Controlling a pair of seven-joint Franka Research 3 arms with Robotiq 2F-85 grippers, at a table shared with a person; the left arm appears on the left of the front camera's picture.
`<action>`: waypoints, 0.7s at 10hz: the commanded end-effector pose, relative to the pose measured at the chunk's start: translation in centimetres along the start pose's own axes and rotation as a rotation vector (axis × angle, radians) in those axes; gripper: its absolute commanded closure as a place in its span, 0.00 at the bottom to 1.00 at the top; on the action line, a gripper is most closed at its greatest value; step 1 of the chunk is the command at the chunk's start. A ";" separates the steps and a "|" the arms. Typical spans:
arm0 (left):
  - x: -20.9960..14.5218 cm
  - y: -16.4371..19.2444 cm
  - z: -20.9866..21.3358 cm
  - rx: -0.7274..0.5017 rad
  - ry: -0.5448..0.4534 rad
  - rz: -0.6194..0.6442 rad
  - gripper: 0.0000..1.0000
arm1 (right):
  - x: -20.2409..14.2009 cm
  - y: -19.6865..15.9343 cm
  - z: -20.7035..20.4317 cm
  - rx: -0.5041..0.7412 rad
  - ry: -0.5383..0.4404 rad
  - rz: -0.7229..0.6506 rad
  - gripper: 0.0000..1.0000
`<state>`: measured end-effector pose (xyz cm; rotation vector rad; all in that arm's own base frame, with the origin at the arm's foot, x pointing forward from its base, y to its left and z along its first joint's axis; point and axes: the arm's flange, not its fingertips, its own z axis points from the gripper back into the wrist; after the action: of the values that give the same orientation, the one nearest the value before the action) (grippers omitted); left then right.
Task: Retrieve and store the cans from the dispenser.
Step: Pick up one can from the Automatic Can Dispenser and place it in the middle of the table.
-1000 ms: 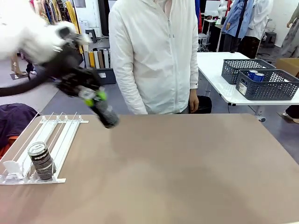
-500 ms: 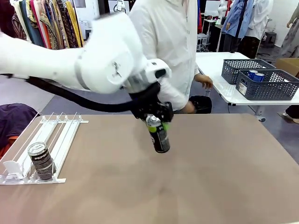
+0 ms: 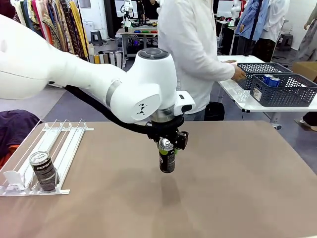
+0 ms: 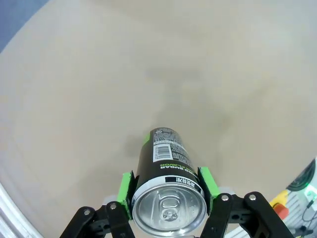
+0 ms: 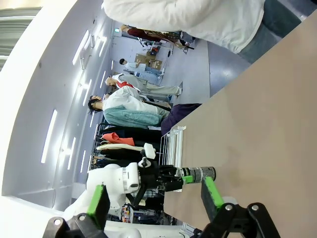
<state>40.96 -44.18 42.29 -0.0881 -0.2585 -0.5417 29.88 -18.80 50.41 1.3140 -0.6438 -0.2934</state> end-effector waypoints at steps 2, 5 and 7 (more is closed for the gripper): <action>1.9 -0.3 -0.7 0.004 0.039 0.038 1.00 | 0.4 0.2 -0.1 0.024 -0.013 0.016 0.00; 1.9 0.0 -1.2 0.002 0.049 0.032 0.52 | 0.4 0.2 -0.1 0.024 -0.013 0.016 0.00; 1.9 0.1 -1.2 0.000 0.056 0.036 0.00 | 0.4 0.2 -0.1 0.024 -0.013 0.016 0.00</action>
<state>42.70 -45.22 40.93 -0.0792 -0.2016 -0.5237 29.88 -18.80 50.41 1.3140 -0.6438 -0.2934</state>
